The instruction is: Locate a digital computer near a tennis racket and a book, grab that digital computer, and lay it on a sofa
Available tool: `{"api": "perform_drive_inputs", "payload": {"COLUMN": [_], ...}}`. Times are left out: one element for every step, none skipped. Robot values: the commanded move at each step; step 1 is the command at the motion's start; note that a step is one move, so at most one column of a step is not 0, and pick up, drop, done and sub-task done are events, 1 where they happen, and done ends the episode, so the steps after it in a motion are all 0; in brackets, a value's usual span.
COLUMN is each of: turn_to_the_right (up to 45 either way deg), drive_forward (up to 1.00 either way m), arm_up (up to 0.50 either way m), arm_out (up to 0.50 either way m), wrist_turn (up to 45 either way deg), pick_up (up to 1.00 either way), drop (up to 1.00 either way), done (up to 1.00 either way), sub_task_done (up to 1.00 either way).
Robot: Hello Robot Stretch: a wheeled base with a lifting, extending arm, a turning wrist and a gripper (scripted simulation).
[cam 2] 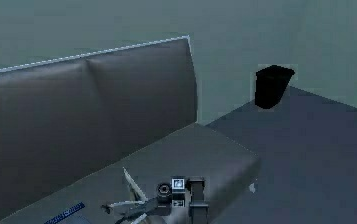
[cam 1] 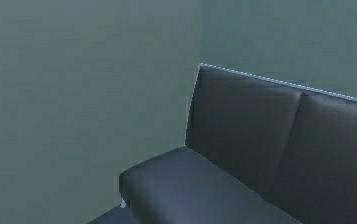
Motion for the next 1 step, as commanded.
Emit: {"api": "perform_drive_inputs", "payload": {"turn_to_the_right": [0.0], "drive_forward": [0.00], "arm_up": [0.00], "arm_out": [0.00], "wrist_turn": [0.0], "pick_up": [0.00], "drop": [0.00], "done": [1.00], "sub_task_done": [0.00]}}
